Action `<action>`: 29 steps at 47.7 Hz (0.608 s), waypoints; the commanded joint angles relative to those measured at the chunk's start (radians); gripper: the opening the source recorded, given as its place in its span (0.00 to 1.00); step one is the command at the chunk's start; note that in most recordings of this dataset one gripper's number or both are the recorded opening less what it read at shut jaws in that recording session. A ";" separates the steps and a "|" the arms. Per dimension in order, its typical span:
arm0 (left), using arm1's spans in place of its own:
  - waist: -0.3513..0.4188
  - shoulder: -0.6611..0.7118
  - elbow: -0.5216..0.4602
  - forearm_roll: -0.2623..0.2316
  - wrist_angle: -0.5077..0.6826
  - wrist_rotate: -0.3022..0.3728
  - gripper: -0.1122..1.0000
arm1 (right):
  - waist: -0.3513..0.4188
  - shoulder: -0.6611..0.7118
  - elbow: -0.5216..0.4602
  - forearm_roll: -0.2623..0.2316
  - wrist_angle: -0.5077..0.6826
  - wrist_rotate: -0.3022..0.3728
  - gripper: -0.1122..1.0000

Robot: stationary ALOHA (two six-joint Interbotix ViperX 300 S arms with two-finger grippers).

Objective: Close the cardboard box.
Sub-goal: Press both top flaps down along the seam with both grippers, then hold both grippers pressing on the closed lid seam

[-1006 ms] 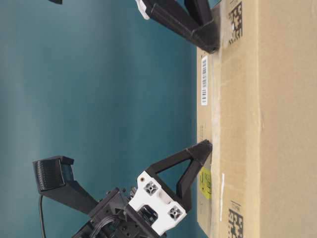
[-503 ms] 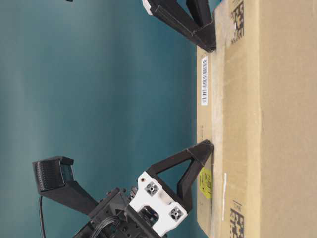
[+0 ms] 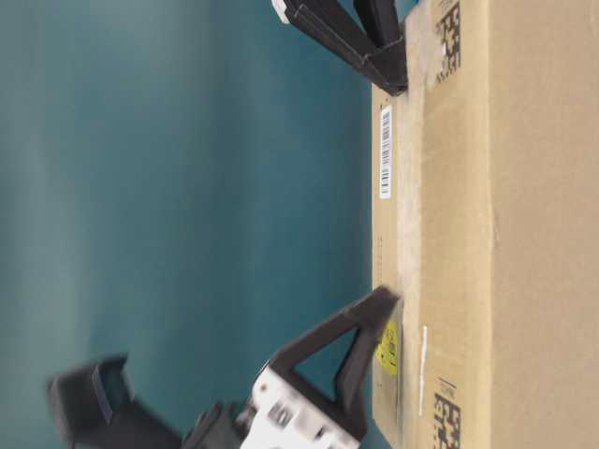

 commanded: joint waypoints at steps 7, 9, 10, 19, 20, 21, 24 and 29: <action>-0.014 -0.098 0.146 -0.003 -0.273 0.012 0.11 | 0.000 -0.003 -0.003 0.000 -0.002 -0.002 0.10; -0.018 -0.106 0.179 -0.003 -0.330 0.012 0.11 | -0.002 -0.002 -0.003 0.000 -0.002 -0.002 0.10; -0.021 -0.109 0.195 -0.003 -0.356 0.012 0.11 | -0.002 -0.002 -0.003 0.002 -0.003 -0.002 0.10; -0.051 -0.115 0.310 -0.003 -0.540 0.012 0.11 | -0.002 -0.002 -0.003 0.000 -0.011 -0.002 0.10; -0.054 -0.112 0.316 -0.003 -0.551 0.012 0.11 | -0.002 -0.002 -0.003 0.000 -0.011 -0.002 0.10; -0.057 -0.110 0.322 -0.003 -0.560 0.012 0.11 | 0.000 -0.002 -0.003 0.000 -0.011 -0.002 0.10; -0.061 -0.106 0.333 -0.003 -0.575 0.012 0.11 | -0.002 -0.002 -0.003 0.000 -0.011 -0.002 0.10; -0.069 -0.094 0.341 -0.003 -0.583 0.012 0.11 | -0.002 0.000 -0.003 0.002 -0.012 -0.002 0.10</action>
